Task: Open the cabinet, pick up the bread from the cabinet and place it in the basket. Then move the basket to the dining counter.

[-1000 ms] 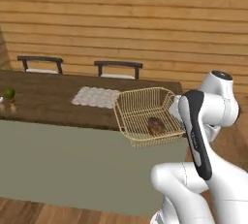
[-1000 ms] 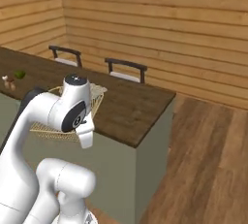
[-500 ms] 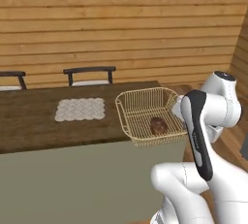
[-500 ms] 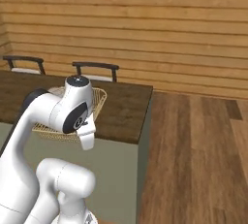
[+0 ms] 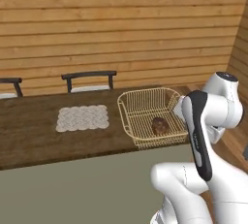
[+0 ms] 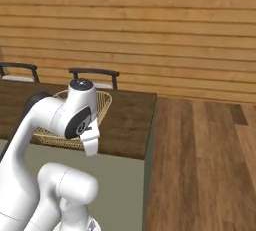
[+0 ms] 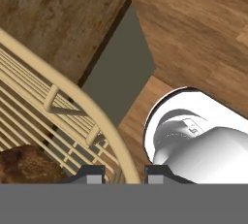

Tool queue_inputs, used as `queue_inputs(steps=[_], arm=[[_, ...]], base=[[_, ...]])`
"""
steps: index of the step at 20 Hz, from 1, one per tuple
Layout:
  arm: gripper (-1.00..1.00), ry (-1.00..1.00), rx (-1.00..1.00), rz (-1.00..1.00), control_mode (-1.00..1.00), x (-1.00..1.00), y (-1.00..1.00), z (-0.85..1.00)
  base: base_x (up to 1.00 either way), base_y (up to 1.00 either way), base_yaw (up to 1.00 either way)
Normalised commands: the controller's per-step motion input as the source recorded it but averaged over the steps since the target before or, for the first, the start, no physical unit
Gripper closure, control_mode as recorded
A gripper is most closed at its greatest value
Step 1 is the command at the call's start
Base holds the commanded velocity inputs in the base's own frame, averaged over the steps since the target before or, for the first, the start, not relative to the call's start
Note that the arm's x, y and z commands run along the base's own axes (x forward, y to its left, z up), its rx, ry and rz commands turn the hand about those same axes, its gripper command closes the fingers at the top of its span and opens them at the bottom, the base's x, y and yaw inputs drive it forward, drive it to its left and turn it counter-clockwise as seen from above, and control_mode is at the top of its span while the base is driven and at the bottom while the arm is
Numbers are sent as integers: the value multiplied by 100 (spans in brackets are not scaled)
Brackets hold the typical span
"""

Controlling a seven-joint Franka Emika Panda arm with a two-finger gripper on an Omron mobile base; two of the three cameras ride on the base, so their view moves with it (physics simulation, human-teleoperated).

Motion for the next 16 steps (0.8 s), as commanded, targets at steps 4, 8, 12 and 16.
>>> queue_inputs(steps=[4, 8, 12, 16], arm=[[100, 0, 0, 0, 100, 0, 0, 0], [100, 0, 0, 0, 100, 0, 0, 0], [100, 0, 0, 0, 100, 0, 0, 0], [100, 0, 0, 0, 100, 0, 0, 0]], base=[[41, 0, -1], [42, 3, -2], [51, 7, -3], [46, 2, -2]])
